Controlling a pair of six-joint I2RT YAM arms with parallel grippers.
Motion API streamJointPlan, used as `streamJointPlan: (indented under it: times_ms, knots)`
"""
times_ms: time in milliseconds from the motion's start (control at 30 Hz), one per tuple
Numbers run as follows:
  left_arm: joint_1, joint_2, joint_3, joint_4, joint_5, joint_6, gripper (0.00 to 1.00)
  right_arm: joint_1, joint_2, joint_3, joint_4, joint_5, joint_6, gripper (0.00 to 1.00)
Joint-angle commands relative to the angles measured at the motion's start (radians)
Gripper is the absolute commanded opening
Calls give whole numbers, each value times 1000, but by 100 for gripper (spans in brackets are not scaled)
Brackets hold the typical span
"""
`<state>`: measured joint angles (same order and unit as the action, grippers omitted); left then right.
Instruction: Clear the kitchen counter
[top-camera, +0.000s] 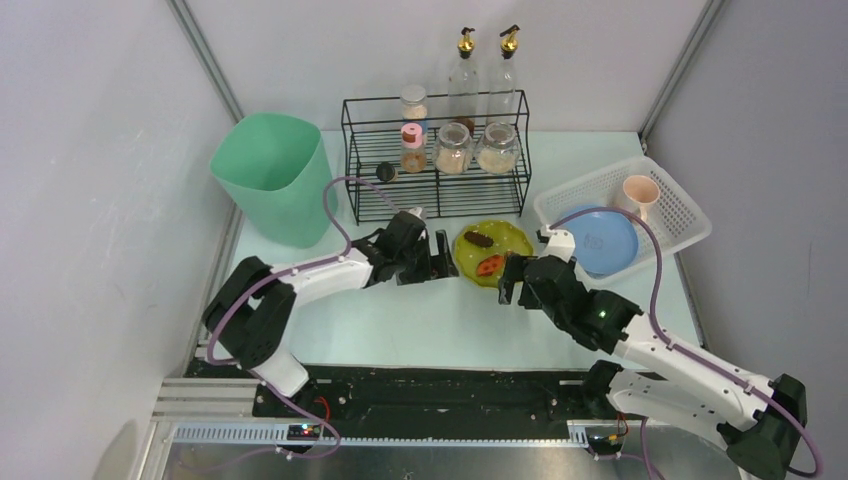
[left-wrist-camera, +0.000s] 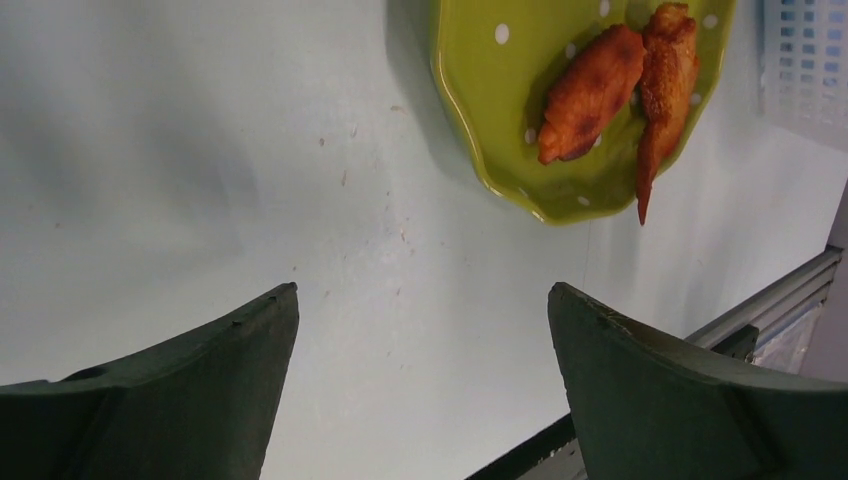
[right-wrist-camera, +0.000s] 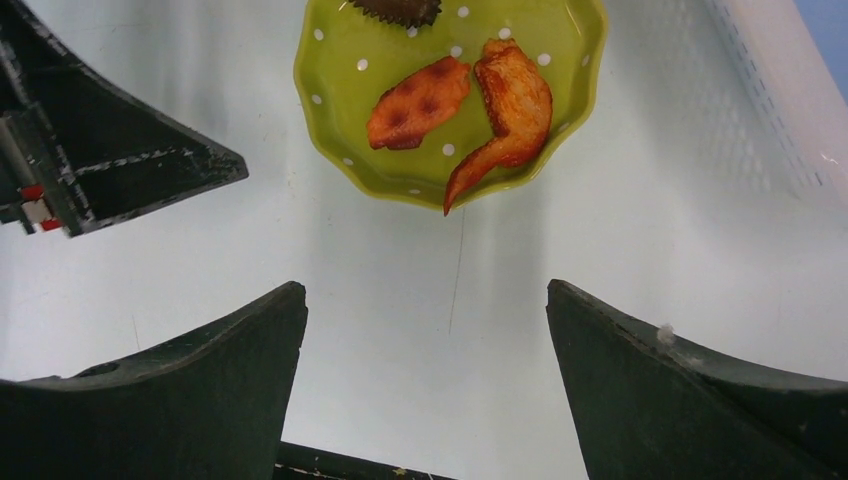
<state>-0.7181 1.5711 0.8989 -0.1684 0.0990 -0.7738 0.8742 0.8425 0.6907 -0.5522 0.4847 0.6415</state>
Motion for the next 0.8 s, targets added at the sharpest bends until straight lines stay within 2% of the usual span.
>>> streamJointPlan:
  times_ms: [0, 367, 767]
  knots:
    - [-5, 63, 59, 82, 10, -42, 96, -9, -31, -15, -11, 2, 21, 93]
    - [-5, 221, 142, 102, 23, -54, 80, -34, -90, -34, -31, -12, 17, 93]
    - [-3, 317, 186, 102, 1, -63, 63, -41, -91, -41, -29, -28, 16, 93]
